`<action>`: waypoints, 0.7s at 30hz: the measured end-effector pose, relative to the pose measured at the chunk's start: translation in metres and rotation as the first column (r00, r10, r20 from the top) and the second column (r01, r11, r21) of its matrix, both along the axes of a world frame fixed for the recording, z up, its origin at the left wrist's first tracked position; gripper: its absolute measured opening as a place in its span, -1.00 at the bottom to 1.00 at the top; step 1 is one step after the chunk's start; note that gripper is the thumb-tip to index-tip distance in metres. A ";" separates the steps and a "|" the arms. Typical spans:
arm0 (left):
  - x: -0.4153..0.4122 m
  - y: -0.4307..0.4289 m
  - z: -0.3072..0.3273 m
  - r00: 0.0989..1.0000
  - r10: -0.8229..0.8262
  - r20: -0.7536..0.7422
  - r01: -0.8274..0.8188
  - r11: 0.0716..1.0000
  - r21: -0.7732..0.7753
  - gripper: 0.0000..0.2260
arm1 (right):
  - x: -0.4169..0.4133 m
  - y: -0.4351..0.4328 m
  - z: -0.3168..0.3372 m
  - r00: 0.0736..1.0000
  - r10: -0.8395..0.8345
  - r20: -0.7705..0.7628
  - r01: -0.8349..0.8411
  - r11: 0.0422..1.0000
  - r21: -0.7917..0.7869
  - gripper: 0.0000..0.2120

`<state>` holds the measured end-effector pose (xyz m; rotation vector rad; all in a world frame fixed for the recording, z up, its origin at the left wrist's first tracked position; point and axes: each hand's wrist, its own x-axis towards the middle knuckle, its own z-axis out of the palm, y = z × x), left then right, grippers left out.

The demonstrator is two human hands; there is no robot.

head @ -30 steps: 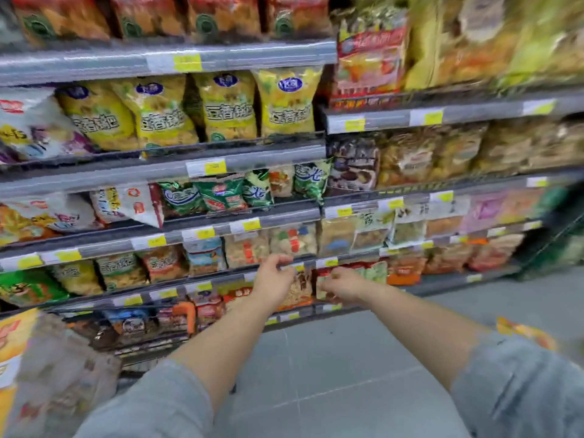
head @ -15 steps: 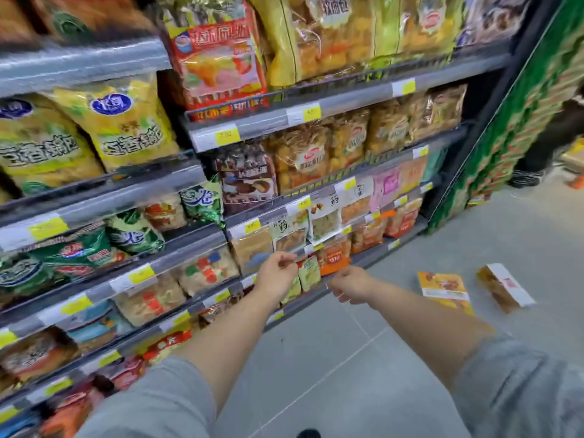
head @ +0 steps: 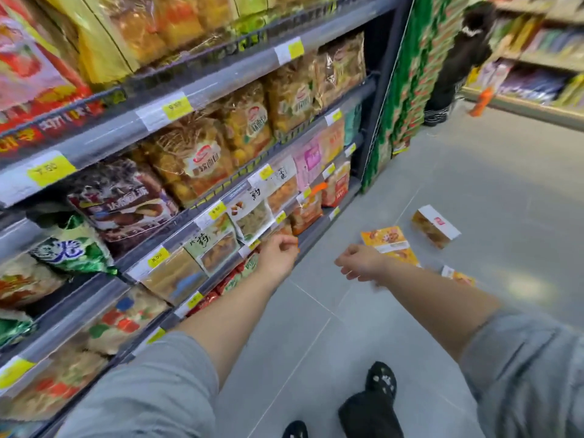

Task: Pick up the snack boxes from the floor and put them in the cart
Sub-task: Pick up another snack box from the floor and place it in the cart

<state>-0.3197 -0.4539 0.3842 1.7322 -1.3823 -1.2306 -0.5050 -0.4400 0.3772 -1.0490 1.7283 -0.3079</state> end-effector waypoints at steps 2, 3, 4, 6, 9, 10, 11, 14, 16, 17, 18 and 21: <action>-0.029 -0.013 -0.003 0.999 -0.035 -0.011 0.035 0.999 0.000 -0.85 | -0.029 -0.010 -0.002 1.000 -0.016 0.010 0.016 1.000 -0.003 -0.87; -0.047 -0.022 -0.005 0.999 -0.048 -0.004 0.048 0.999 0.012 -0.84 | -0.046 -0.016 -0.004 1.000 -0.025 0.005 0.025 1.000 -0.004 -0.87; -0.062 -0.028 -0.007 0.999 -0.054 -0.003 0.054 0.998 0.020 -0.83 | -0.060 -0.021 -0.006 1.000 -0.031 -0.002 0.031 1.000 -0.002 -0.87; -0.103 -0.043 -0.014 0.998 -0.063 0.002 0.063 0.997 0.037 -0.81 | -0.099 -0.033 -0.012 0.999 -0.030 -0.026 0.031 0.999 0.009 -0.87; -0.158 -0.062 -0.025 0.997 -0.080 -0.004 0.080 0.995 0.055 -0.80 | -0.152 -0.045 -0.017 0.998 -0.025 -0.051 0.026 1.000 0.014 -0.85; -0.175 -0.068 -0.029 0.997 -0.082 -0.016 0.083 0.994 0.068 -0.79 | -0.169 -0.050 -0.019 0.998 -0.024 -0.063 0.025 1.000 0.016 -0.83; -0.193 -0.075 -0.032 0.996 -0.086 -0.026 0.088 0.992 0.086 -0.78 | -0.187 -0.054 -0.021 0.997 -0.022 -0.080 0.024 0.999 0.025 -0.82; -0.242 -0.094 -0.046 0.994 -0.103 -0.048 0.108 0.988 0.115 -0.75 | -0.239 -0.073 -0.034 0.993 -0.030 -0.110 0.036 0.998 0.047 -0.84; -0.267 -0.104 -0.059 0.994 -0.096 -0.051 0.102 0.986 0.134 -0.77 | -0.265 -0.083 -0.045 0.993 -0.046 -0.109 0.053 0.997 0.064 -0.87; -0.279 -0.110 -0.067 0.994 -0.090 -0.054 0.097 0.984 0.147 -0.78 | -0.276 -0.087 -0.050 0.993 -0.055 -0.103 0.063 0.995 0.079 -0.86; -0.292 -0.116 -0.075 0.995 -0.080 -0.059 0.089 0.982 0.167 -0.80 | -0.290 -0.092 -0.058 0.993 -0.059 -0.104 0.069 0.993 0.094 -0.84; -0.321 -0.136 -0.098 0.995 -0.080 -0.067 0.092 0.971 0.220 -0.80 | -0.318 -0.109 -0.079 0.992 -0.060 -0.113 0.076 0.987 0.139 -0.82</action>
